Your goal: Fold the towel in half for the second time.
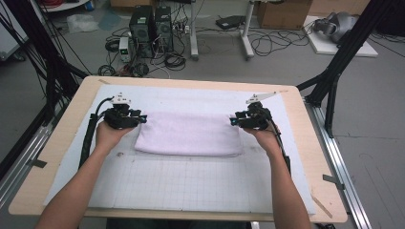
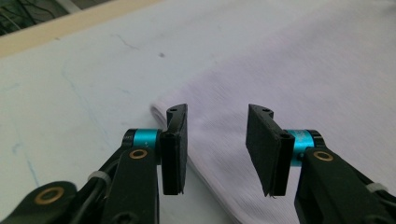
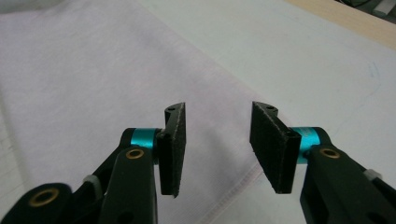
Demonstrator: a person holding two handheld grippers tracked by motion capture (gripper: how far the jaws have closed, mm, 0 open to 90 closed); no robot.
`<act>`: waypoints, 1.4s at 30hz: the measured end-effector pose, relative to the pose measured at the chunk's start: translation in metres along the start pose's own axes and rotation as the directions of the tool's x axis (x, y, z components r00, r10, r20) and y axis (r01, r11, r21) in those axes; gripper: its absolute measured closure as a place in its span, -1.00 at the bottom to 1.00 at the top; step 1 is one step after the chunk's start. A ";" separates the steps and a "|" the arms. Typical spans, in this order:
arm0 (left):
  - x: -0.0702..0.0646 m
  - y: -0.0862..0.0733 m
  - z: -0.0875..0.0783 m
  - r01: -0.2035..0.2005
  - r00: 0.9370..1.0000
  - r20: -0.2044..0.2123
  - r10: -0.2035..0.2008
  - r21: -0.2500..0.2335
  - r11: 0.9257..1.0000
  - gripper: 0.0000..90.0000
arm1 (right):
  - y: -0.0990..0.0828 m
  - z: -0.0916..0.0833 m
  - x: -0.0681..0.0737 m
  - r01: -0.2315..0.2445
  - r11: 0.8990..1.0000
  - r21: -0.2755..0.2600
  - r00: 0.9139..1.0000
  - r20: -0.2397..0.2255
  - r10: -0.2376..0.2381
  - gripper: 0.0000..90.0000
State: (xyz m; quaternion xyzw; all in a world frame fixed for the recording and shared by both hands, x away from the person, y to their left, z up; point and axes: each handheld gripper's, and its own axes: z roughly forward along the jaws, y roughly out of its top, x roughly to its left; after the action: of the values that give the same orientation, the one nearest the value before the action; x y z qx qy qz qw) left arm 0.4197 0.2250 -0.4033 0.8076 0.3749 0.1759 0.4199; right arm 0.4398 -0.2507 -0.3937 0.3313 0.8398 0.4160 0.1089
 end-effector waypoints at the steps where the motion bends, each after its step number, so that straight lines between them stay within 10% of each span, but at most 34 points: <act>1: -0.003 -0.002 -0.003 -0.010 1.000 0.005 0.010 -0.016 1.000 0.31 | -0.001 -0.001 0.003 -0.003 1.000 -0.004 1.000 -0.006 0.003 0.19; 17: -0.021 -0.026 -0.032 0.003 0.992 0.127 0.003 -0.050 0.999 -0.19 | -0.017 -0.014 0.035 -0.017 0.998 -0.061 1.000 0.000 0.017 -0.53; 42: -0.042 -0.045 -0.059 -0.017 0.996 0.086 0.024 -0.081 0.997 -0.85 | -0.034 -0.031 0.063 0.016 0.994 -0.105 1.000 0.008 -0.015 -0.74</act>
State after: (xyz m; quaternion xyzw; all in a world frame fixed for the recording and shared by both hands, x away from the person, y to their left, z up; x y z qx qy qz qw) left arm 0.3361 0.2425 -0.4040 0.8008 0.3407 0.1599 0.4659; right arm 0.3620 -0.2437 -0.3947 0.3203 0.8187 0.4577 0.1326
